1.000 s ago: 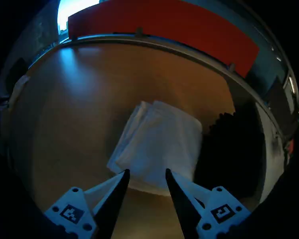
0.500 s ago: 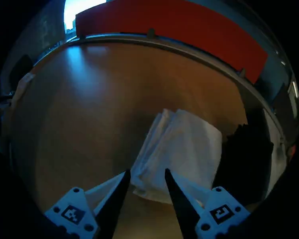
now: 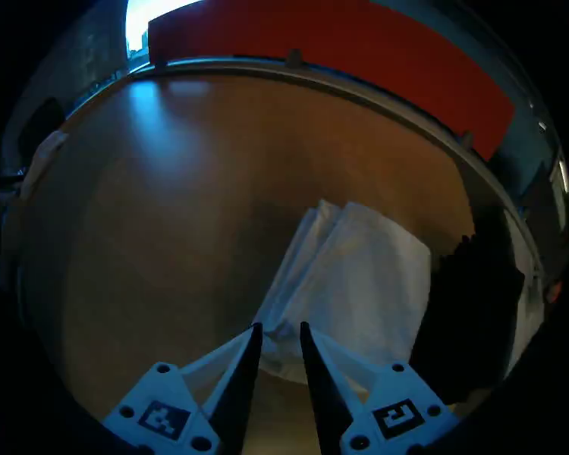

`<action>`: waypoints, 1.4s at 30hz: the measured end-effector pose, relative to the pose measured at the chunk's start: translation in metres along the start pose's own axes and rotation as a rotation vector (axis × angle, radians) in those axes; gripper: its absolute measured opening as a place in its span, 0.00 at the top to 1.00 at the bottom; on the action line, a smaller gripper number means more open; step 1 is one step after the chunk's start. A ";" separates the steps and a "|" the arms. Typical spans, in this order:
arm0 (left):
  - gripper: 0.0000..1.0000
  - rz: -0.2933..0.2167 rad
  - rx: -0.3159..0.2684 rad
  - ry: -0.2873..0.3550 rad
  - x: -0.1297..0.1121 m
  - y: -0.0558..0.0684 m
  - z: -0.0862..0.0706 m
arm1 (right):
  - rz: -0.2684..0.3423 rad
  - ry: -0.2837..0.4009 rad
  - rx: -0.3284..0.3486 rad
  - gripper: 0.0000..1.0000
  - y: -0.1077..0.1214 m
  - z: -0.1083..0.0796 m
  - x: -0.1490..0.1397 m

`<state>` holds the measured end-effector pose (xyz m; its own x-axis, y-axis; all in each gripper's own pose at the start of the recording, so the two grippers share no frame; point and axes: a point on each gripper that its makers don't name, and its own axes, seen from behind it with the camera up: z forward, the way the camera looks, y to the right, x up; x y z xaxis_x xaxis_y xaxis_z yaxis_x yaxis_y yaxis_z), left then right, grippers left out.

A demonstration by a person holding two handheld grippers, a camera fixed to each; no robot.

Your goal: Fold towel

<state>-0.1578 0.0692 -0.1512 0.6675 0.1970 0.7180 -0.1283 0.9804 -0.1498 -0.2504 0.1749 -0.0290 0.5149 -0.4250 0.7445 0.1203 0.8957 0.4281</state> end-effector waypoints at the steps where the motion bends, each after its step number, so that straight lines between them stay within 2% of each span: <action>1: 0.09 0.001 0.000 0.000 0.000 0.000 0.000 | -0.002 -0.001 0.001 0.63 0.000 0.000 -0.001; 9: 0.09 0.003 0.000 0.000 0.001 0.000 0.001 | -0.002 0.006 0.004 0.92 -0.001 -0.001 0.001; 11: 0.09 0.004 0.000 0.000 0.002 -0.001 0.001 | -0.001 0.010 0.003 0.94 -0.001 -0.002 0.002; 21: 0.09 0.003 -0.001 0.003 0.003 -0.002 0.002 | 0.008 0.024 0.013 0.95 -0.002 -0.012 0.003; 31: 0.09 0.008 -0.001 0.002 0.004 -0.001 0.003 | -0.001 0.021 0.016 0.94 -0.002 -0.013 0.001; 35: 0.09 0.005 -0.001 0.001 0.003 -0.001 0.003 | -0.005 0.026 0.025 0.82 -0.006 -0.014 0.000; 37: 0.09 0.003 0.000 0.001 0.003 -0.001 0.003 | -0.005 0.028 0.029 0.66 -0.007 -0.015 0.000; 39: 0.09 0.002 0.000 0.003 0.003 -0.002 0.003 | -0.003 0.029 0.029 0.40 -0.008 -0.016 -0.001; 41: 0.09 0.002 0.001 0.005 0.004 -0.002 0.003 | 0.004 0.034 0.023 0.24 -0.007 -0.017 -0.001; 42: 0.09 0.001 0.001 0.006 0.005 -0.002 0.004 | 0.008 0.037 0.019 0.20 -0.007 -0.017 -0.001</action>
<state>-0.1570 0.0678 -0.1451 0.6715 0.1981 0.7140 -0.1297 0.9801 -0.1500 -0.2375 0.1712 -0.0416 0.5468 -0.4125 0.7286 0.0999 0.8961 0.4324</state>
